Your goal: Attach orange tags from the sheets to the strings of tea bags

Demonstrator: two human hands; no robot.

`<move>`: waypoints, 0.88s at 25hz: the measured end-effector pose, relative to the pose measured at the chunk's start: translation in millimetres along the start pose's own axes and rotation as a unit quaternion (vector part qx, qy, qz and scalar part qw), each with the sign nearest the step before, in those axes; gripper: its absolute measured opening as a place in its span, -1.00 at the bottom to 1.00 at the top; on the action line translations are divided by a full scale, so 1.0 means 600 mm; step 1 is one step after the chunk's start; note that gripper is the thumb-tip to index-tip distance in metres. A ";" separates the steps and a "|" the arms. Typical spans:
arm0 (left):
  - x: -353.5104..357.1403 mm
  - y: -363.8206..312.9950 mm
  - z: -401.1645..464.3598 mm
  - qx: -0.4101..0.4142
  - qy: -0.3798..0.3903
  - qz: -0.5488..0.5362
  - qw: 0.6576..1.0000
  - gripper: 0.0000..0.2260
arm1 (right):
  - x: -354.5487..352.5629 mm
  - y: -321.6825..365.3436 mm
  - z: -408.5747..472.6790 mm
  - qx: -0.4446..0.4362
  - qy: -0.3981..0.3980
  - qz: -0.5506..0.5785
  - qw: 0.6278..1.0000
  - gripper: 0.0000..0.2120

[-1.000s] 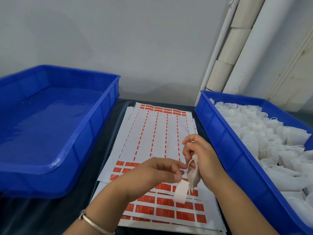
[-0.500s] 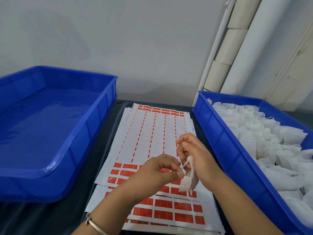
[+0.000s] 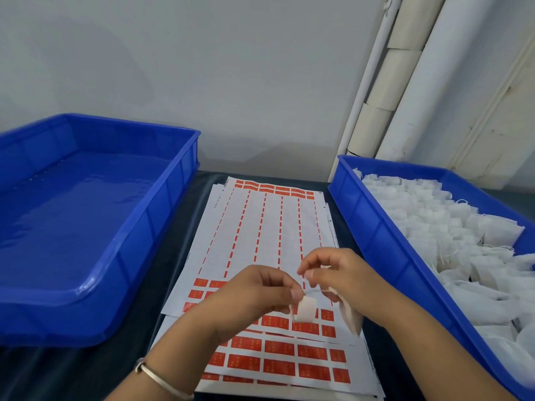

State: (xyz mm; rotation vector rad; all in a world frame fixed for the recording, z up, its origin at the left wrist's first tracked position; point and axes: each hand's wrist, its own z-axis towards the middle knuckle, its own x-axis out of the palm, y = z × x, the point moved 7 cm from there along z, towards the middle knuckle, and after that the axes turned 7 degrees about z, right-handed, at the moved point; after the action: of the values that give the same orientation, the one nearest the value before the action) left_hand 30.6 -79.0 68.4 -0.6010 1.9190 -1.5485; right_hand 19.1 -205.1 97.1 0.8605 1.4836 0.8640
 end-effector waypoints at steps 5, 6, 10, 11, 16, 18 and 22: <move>-0.021 -0.004 -0.003 -0.003 -0.026 -0.042 0.999 -0.85 | 0.006 -0.001 -0.010 0.024 0.029 -0.054 0.998 -0.88; -0.021 -0.004 -0.003 -0.005 -0.026 -0.051 0.998 -0.85 | 0.003 0.000 -0.011 0.022 0.009 -0.043 0.999 -0.86; -0.026 -0.001 -0.006 -0.009 -0.025 -0.080 0.996 -0.86 | 0.003 -0.002 -0.016 0.033 -0.020 -0.026 0.999 -0.84; -0.028 0.001 -0.007 -0.012 -0.024 -0.089 0.996 -0.85 | 0.003 -0.004 -0.018 0.041 -0.026 -0.022 0.999 -0.84; -0.043 0.013 -0.011 -0.038 -0.039 -0.140 0.989 -0.84 | -0.012 -0.014 -0.027 0.051 -0.075 0.059 0.994 -0.90; -0.052 0.019 -0.011 -0.038 -0.061 -0.216 0.974 -0.72 | -0.021 -0.018 -0.033 0.046 -0.116 0.110 0.986 -0.95; -0.068 0.033 -0.011 -0.061 -0.178 -0.325 0.927 -0.81 | -0.022 -0.009 -0.049 0.031 -0.150 0.199 0.968 -0.94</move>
State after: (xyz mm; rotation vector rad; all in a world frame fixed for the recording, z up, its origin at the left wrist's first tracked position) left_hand 56.0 -42.5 56.9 -1.5825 1.6153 -1.5425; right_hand -9.3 -220.7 100.7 1.3036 1.0925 0.9319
